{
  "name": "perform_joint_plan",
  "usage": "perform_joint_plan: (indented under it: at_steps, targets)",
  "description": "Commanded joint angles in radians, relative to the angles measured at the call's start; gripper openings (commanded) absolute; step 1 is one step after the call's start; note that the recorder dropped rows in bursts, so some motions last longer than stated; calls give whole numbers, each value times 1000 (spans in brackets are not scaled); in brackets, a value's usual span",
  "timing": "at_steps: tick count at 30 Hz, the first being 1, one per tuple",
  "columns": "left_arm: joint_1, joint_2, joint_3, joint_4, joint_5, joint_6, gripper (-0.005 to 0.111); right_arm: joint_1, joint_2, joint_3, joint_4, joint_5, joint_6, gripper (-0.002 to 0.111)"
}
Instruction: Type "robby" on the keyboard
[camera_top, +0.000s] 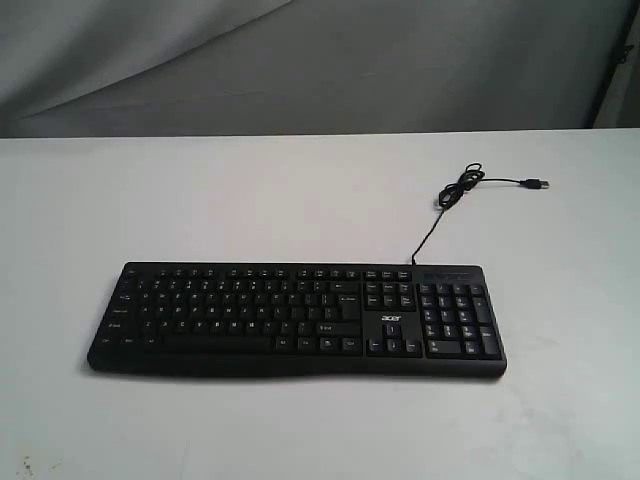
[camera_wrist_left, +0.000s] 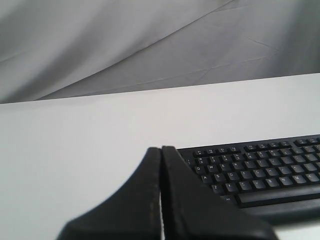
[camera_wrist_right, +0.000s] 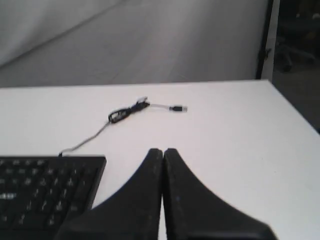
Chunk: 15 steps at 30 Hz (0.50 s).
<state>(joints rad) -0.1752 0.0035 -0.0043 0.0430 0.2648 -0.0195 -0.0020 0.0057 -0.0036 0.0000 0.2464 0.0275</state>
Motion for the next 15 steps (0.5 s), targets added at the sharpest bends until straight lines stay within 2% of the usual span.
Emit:
perform_joint_plan:
  at_steps: [1, 9, 11, 15]
  targets:
    - [-6, -3, 4, 5, -6, -3, 0, 2, -6, 4, -17, -229, -2, 0]
    - [-6, -3, 4, 5, -6, -3, 0, 2, -6, 4, -17, -371, -2, 0]
    - [-6, -3, 4, 5, -6, -3, 0, 2, -6, 4, 0, -552, 32, 0]
    - [-6, -3, 4, 5, -6, -3, 0, 2, -6, 4, 63, -924, 222, 0]
